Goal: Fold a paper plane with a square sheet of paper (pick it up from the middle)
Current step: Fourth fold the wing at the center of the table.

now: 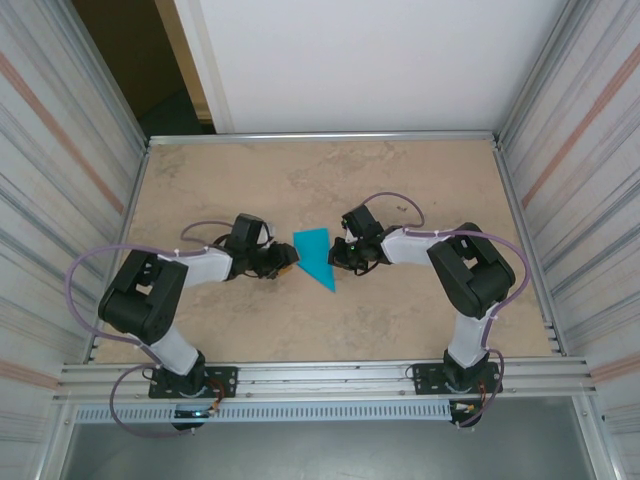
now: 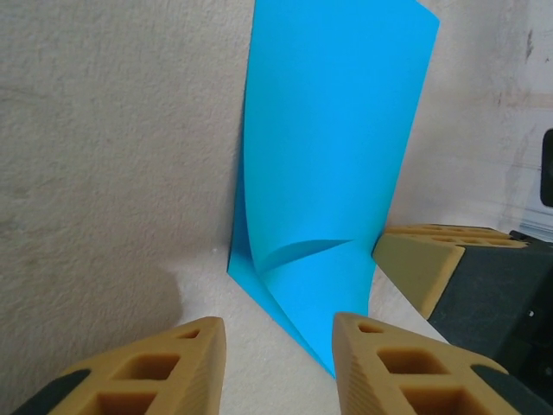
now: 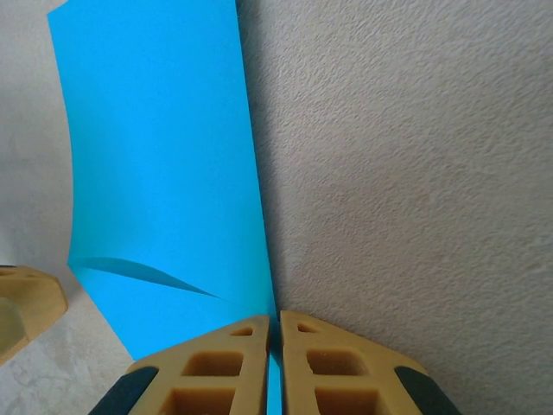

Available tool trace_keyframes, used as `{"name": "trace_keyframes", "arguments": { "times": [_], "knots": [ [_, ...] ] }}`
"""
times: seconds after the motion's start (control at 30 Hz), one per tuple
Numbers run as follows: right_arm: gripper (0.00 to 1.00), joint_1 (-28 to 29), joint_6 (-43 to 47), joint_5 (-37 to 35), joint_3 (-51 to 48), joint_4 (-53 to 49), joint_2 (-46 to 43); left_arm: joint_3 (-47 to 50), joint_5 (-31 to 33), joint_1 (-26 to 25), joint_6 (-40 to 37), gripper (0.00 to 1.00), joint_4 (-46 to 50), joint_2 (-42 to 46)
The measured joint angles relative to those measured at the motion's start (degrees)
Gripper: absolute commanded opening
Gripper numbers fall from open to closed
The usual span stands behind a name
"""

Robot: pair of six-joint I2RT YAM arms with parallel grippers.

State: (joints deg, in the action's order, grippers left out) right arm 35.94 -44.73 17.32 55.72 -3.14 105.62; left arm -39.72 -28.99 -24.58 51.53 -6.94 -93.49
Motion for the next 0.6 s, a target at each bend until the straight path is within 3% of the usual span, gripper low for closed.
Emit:
{"name": "trace_keyframes", "arguments": {
  "times": [0.6],
  "knots": [
    [0.08,0.0,0.2,-0.2,0.5,-0.9,0.3,-3.5,-0.7,-0.7,0.0,0.31,0.4,-4.2]
  ]
}}
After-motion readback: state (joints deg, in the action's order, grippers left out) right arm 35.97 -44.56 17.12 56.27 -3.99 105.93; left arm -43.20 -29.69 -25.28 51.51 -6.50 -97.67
